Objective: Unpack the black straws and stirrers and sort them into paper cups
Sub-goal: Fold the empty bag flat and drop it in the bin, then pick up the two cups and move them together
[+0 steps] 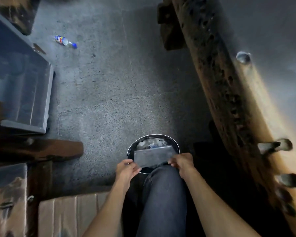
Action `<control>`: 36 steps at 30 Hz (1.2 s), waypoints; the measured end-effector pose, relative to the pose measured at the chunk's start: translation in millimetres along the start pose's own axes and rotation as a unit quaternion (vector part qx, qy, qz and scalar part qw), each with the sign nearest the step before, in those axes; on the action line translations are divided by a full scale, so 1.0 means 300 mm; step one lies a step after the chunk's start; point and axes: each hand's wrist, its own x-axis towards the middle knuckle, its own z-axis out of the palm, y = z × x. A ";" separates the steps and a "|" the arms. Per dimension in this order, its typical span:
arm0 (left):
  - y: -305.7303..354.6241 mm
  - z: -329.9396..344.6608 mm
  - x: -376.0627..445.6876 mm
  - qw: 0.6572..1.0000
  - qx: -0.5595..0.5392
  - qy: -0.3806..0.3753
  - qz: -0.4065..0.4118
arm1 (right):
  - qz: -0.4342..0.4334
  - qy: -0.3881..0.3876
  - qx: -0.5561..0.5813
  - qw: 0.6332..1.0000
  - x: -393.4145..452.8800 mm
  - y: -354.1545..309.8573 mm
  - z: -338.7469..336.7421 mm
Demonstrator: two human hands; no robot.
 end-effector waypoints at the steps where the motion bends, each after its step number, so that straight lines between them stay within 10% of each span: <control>1: -0.006 0.000 0.019 1.000 0.007 -0.001 -0.003 | 0.002 -0.004 0.002 1.000 0.009 -0.003 0.000; 12: 0.155 -0.069 -0.328 0.959 0.232 -0.008 0.162 | -0.107 -0.016 -0.087 0.990 -0.362 -0.138 -0.129; 24: 0.688 0.022 -1.256 0.650 0.501 -0.014 0.571 | -0.487 0.122 -0.226 0.835 -1.225 -0.509 -0.492; 36: 0.743 0.369 -1.815 0.462 0.528 -0.145 0.698 | -0.422 0.397 -0.229 0.782 -1.570 -0.493 -0.989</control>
